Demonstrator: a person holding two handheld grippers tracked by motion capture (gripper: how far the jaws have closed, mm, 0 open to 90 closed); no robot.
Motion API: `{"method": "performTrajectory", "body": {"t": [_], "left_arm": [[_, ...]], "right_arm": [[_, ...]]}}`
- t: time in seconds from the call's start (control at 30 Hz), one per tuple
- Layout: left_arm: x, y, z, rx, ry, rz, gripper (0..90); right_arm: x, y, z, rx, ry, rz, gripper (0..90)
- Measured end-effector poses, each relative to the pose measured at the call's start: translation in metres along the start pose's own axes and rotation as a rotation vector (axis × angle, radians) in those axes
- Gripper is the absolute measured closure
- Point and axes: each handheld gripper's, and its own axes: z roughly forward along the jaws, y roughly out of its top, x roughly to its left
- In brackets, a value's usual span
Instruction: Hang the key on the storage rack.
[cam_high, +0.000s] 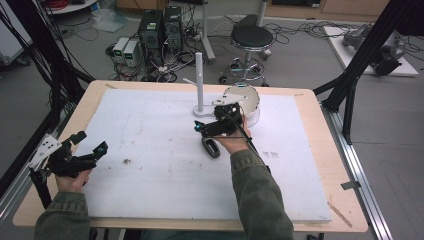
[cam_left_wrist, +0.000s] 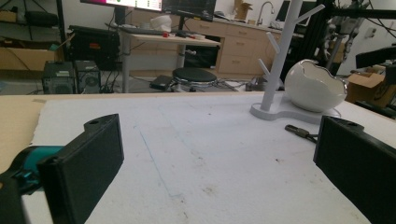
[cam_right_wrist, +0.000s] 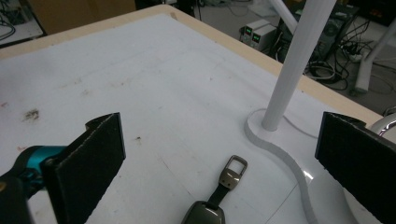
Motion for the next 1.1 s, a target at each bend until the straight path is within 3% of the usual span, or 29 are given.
{"method": "performTrajectory", "body": {"t": [0.2, 0.3, 0.67, 0.9, 1.1], "left_arm": [[0.000, 0.000, 0.001, -0.001, -0.001, 0.000, 2.0], [0.000, 0.000, 0.001, -0.002, -0.001, 0.000, 2.0], [0.002, -0.001, 0.001, 0.000, 0.003, -0.004, 2.0], [0.002, -0.001, 0.002, 0.009, 0.003, -0.002, 2.0], [0.003, -0.002, 0.003, 0.012, 0.005, -0.002, 2.0]], "right_arm": [[-0.003, 0.002, 0.011, 0.047, 0.005, 0.026, 0.8], [-0.003, 0.008, 0.019, 0.104, -0.005, 0.010, 0.8], [-0.008, 0.018, 0.039, 0.180, -0.020, -0.001, 2.2], [-0.007, 0.016, 0.058, 0.303, -0.039, -0.007, 2.2], [-0.010, 0.015, 0.072, 0.385, -0.043, 0.044, 2.4]]}}
